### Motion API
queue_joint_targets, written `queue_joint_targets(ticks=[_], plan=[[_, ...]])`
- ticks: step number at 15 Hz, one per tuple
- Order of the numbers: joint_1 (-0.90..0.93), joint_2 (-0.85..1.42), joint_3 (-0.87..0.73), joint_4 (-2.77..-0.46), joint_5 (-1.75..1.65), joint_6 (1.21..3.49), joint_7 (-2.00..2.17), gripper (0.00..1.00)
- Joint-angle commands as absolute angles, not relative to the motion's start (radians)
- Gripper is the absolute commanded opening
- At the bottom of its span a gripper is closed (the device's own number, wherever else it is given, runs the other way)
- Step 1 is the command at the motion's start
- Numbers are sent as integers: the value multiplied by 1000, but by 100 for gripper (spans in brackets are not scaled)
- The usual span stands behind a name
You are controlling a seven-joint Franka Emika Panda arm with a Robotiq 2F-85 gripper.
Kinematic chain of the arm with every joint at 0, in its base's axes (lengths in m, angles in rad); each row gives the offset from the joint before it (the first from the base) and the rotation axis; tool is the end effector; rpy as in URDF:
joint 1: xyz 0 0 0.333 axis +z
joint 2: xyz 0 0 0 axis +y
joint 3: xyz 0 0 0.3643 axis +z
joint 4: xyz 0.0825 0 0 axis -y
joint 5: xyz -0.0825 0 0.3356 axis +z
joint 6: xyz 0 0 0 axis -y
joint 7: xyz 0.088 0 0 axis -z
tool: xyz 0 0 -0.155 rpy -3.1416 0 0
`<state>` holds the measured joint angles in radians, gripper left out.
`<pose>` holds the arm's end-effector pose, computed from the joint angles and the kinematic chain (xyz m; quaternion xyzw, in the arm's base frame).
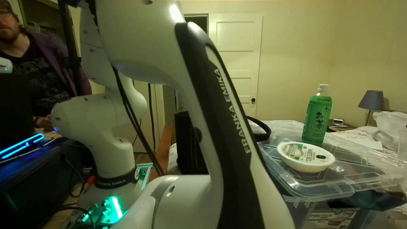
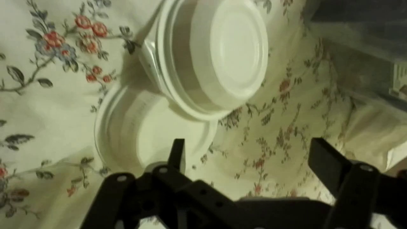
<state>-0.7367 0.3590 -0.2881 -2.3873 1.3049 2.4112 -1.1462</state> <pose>0.2714 -0.3847 0.2059 -0.8337 0.4603 -0.2053 0.2258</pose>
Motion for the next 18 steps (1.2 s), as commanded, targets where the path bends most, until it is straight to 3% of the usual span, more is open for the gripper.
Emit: queue_joint_targets(ticks=[1, 3, 8, 13, 18], plan=[[-715, 386, -244, -2352, 1575, 2570, -1271, 75], [-709, 416, -220, -2318, 1732, 2678, -1364, 69], [-642, 520, -240, -2224, 2123, 2895, -1692, 33], [-586, 651, -252, -2185, 2184, 2964, -1779, 0], [-549, 663, -281, -2152, 2245, 2940, -1803, 0]])
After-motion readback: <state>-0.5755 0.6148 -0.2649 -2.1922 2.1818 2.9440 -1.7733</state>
